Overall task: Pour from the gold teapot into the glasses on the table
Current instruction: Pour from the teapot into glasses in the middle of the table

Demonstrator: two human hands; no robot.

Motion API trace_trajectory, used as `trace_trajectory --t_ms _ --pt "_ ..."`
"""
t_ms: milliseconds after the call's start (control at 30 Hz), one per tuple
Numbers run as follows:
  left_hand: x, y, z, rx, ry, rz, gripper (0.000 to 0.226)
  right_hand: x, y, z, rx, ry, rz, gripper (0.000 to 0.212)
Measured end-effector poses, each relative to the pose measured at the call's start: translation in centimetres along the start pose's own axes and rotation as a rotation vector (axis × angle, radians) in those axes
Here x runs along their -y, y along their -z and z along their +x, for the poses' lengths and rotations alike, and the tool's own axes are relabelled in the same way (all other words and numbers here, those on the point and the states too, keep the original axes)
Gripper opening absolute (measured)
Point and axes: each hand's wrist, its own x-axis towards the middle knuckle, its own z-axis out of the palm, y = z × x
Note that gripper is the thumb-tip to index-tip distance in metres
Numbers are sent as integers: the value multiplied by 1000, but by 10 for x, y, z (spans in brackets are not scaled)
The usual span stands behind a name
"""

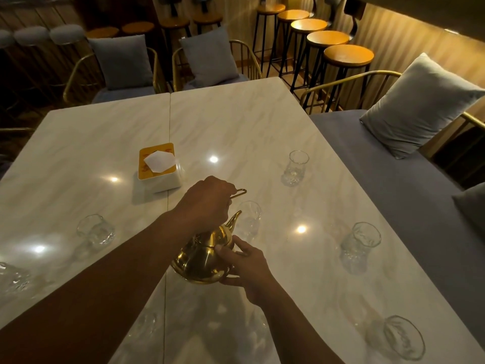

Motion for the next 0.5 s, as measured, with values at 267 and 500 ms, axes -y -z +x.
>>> trace_trajectory --t_ms 267,500 --pt "-2 0 3 3 -21 -4 30 1 1 1 -9 -32 10 54" --pt "-3 3 3 5 -17 -29 31 1 1 2 -14 -38 9 56"
